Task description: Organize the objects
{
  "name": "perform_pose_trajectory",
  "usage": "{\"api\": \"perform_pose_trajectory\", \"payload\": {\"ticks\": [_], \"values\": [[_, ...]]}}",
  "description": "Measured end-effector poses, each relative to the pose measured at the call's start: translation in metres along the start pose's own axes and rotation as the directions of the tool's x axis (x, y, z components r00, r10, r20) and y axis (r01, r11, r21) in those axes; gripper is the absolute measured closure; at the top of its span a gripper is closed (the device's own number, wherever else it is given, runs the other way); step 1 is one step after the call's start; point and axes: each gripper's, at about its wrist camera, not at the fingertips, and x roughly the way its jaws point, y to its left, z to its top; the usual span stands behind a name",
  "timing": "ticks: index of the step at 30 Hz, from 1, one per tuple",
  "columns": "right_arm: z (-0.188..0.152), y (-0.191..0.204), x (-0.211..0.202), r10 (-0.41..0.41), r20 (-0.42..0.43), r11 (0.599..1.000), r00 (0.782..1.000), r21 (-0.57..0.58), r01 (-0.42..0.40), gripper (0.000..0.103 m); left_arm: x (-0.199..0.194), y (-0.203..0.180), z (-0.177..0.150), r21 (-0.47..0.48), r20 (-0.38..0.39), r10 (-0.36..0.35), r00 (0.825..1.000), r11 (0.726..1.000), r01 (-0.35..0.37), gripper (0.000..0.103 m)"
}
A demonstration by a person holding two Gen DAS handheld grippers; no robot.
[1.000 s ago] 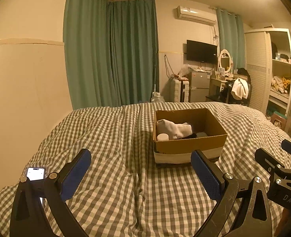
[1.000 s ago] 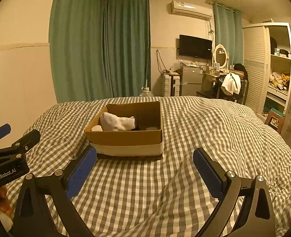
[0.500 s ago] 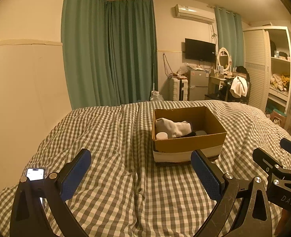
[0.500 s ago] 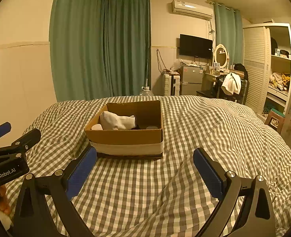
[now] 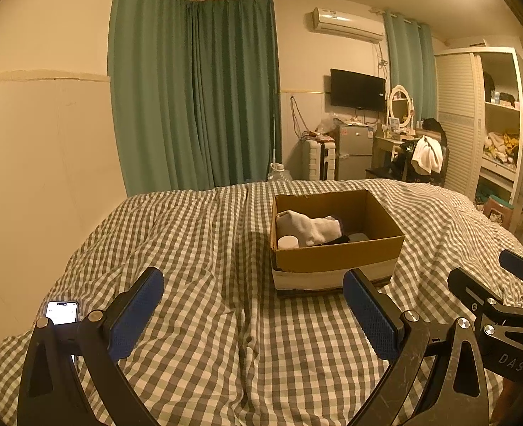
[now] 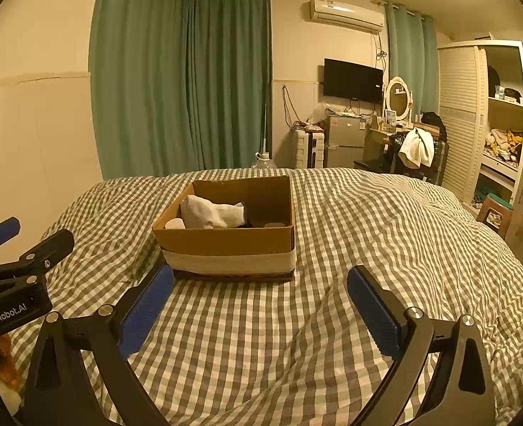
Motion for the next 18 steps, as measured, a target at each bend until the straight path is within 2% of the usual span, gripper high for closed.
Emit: {"api": "perform_pose_trajectory", "payload": {"ticks": [18], "values": [[-0.0032,0.0021,0.0000,-0.003,-0.008,1.000,1.000,-0.008,0.003,0.004,-0.0037,-0.0016,-0.0020,0.008,0.008,0.015,1.000,1.000,-0.016,0.000]]}}
